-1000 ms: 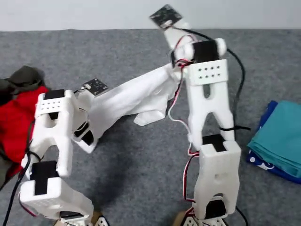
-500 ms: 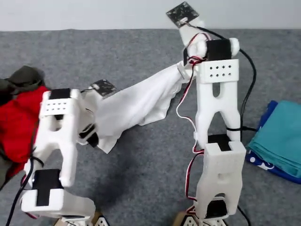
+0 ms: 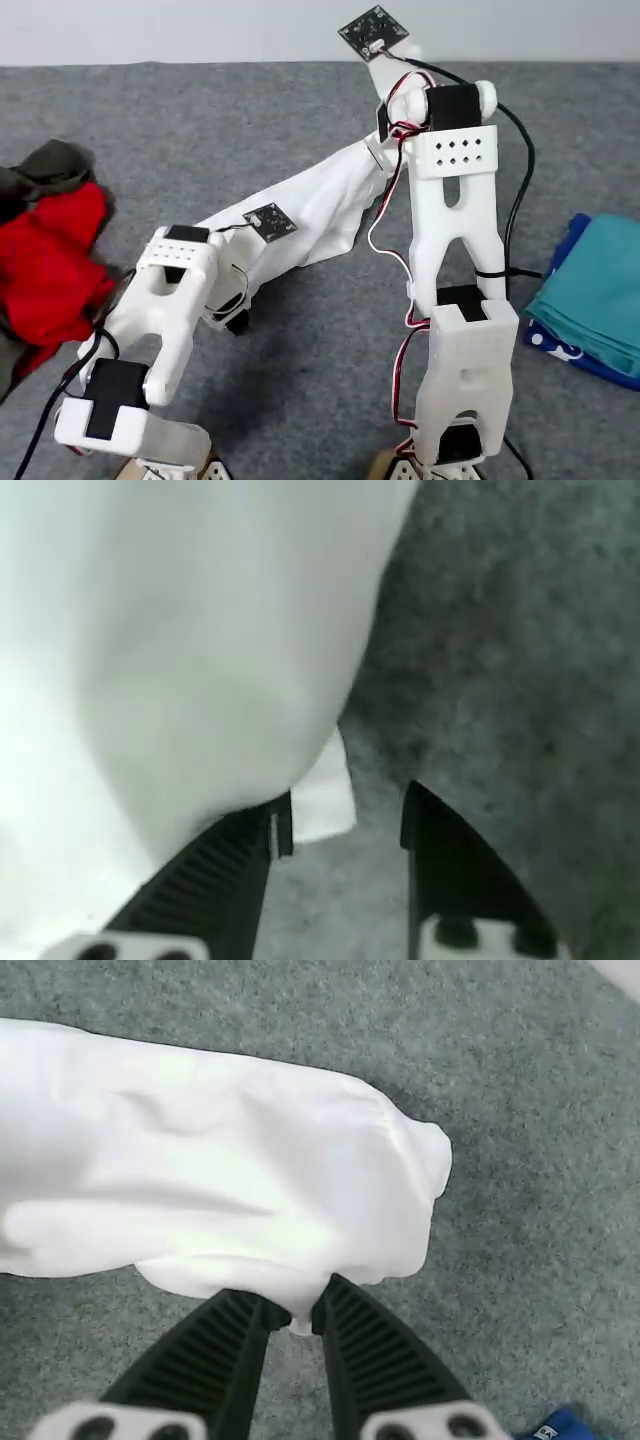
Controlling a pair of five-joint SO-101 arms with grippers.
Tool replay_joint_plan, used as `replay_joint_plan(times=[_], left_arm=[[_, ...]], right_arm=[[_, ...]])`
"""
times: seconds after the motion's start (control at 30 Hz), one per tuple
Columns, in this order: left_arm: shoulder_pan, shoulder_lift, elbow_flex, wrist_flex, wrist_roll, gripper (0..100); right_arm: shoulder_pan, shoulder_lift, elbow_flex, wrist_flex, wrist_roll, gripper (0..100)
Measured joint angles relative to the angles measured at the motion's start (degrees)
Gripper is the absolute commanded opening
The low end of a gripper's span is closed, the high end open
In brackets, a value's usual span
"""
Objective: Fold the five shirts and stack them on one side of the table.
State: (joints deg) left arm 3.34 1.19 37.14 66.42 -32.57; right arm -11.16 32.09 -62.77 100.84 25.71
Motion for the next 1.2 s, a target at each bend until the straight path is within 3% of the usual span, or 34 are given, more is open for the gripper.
replay_joint_plan(times=[0.27, 0.47, 0.67, 0.8, 1.0, 1.2], left_arm=[[0.0, 2.11, -0.26, -1.85, 0.09, 15], [0.18, 13.27, -12.48, 6.77, 2.11, 0], [0.09, 19.69, -21.01, 12.04, 2.46, 0], [-2.11, 13.36, -21.1, 12.22, 3.78, 0], [-5.8, -8.97, -24.09, 13.27, 4.04, 0], [-7.03, -23.38, -32.0, 13.27, 10.46, 0]], right_arm=[[0.0, 0.0, 0.0, 0.0, 0.0, 1.0], [0.0, 0.0, 0.0, 0.0, 0.0, 1.0], [0.0, 0.0, 0.0, 0.0, 0.0, 1.0], [0.0, -1.85, 0.09, 0.0, 0.0, 1.0], [1.14, -8.18, 0.09, 0.0, 0.0, 1.3], [1.41, -18.11, 0.09, 0.0, 0.0, 1.5]])
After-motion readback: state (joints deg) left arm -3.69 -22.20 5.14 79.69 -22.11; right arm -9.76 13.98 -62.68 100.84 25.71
